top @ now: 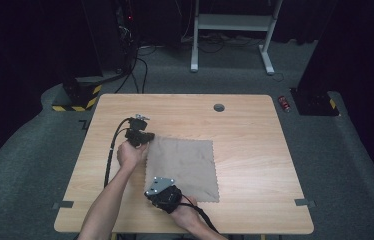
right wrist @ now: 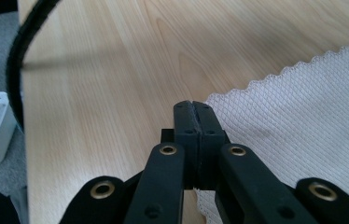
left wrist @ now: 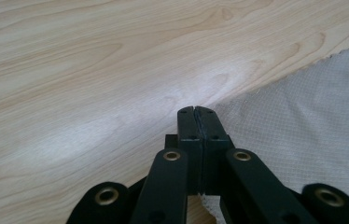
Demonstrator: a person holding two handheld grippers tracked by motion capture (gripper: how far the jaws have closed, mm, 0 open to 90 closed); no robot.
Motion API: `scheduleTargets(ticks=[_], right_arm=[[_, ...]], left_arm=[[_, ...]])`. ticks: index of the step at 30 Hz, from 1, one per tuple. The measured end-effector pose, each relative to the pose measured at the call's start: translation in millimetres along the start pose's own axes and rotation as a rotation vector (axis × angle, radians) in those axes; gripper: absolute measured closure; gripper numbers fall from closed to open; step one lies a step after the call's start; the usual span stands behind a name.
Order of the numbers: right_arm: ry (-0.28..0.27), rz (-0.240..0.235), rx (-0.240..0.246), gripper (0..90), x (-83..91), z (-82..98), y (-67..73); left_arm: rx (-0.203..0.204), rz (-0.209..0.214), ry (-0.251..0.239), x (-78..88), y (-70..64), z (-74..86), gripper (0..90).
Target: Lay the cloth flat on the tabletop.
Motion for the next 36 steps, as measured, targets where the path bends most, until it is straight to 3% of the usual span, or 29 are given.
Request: scheduleTargets(ticks=[6,10,22,36], right_arm=[[-0.027,0.010,0.011,89.6,5.8,-5.7,0.3],[-0.027,0.015,-0.016,89.5,14.2,2.3,-5.3],[-0.031,0.040,-0.051,89.5,26.5,21.7,-11.5],[-0.034,0.072,-0.089,89.5,44.9,41.1,-19.0]], left_arm=[[0.042,0.024,-0.021,4.1,2.8,-2.6,89.5],[0.016,0.031,-0.017,-4.2,-9.6,-4.9,89.5],[-0.011,0.077,-0.008,-22.5,-38.4,-12.2,89.5],[-0.030,0.090,-0.022,-27.7,-51.6,-15.8,89.5]])
Point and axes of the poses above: each handheld gripper's, and its own axes: x roughly backward along the jaws, z roughly out of its underside, y roughly to its left, the point moved 6 cm from there along -x, roughly forward along the jaws, and after that the axes turned 3 degrees about -z, right-handed, at the moved point
